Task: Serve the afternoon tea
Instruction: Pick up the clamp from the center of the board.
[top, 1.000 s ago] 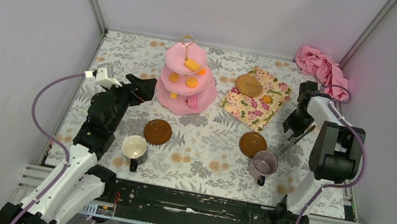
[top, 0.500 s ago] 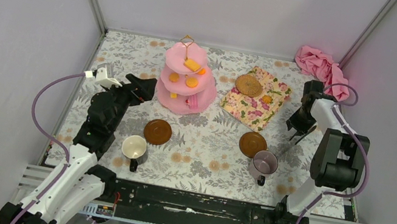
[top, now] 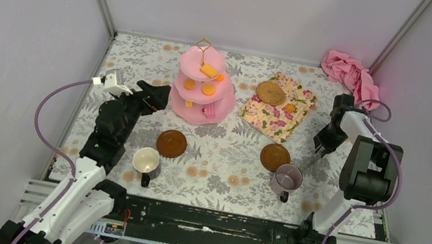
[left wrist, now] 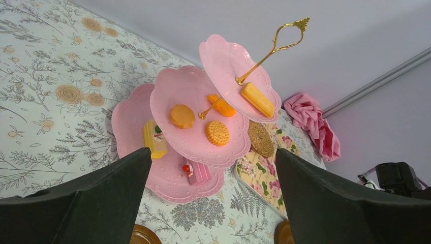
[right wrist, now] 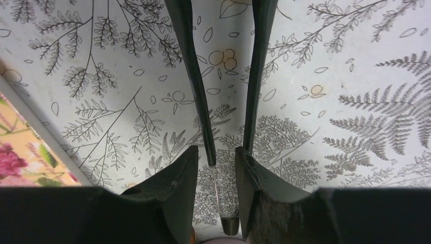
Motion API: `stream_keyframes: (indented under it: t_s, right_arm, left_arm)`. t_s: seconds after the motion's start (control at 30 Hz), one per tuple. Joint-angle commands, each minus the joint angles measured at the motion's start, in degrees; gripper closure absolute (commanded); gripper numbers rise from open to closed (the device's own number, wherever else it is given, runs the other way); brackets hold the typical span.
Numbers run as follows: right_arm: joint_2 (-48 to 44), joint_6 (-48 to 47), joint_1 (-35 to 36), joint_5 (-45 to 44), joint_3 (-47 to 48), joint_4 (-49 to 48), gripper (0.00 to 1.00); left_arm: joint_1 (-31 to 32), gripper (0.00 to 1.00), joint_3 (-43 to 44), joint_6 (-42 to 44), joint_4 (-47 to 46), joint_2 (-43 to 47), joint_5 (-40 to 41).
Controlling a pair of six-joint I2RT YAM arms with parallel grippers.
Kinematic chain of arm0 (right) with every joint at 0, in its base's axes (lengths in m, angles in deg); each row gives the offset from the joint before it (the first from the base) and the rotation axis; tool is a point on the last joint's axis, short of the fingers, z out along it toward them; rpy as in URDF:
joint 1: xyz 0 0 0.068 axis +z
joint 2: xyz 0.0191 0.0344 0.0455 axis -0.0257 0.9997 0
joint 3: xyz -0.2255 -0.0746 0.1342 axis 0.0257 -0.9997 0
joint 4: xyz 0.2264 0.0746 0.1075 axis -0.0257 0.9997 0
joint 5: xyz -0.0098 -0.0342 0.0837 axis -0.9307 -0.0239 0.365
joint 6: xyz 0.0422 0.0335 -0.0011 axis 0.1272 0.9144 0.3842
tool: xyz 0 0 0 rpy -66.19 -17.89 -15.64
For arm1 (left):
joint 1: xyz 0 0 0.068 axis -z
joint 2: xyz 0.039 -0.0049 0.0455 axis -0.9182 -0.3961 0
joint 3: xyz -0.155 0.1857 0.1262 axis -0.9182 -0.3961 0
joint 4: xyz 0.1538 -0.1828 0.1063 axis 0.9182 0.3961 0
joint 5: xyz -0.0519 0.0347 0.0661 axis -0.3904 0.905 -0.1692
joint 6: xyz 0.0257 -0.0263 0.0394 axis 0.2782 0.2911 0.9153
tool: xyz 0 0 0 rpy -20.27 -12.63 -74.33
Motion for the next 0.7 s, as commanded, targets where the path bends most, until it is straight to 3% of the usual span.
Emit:
stream_keyframes:
  t_s: [0.0,0.2,0.47,0.67]
  right_arm:
    - [2.11,0.45,-0.71,1.67,0.06,-2.27,0.61]
    - [5.08,0.72,-1.08,3.97,0.48,-4.00,0.69]
    - [3.58,1.54,-1.34,5.92,-3.28,-7.23,0.96]
    - [-2.66,1.54,-1.34,5.41,-4.12,-7.18,1.00]
  left_arm:
    - [0.18,0.00,0.17,0.00,-0.72,0.00,-0.50]
    - [0.18,0.00,0.13,0.12,-0.67,-0.24,-0.46]
    - [0.13,0.00,0.04,0.43,-0.23,0.51,0.33]
    - [0.20,0.00,-0.06,0.43,0.06,1.15,0.89]
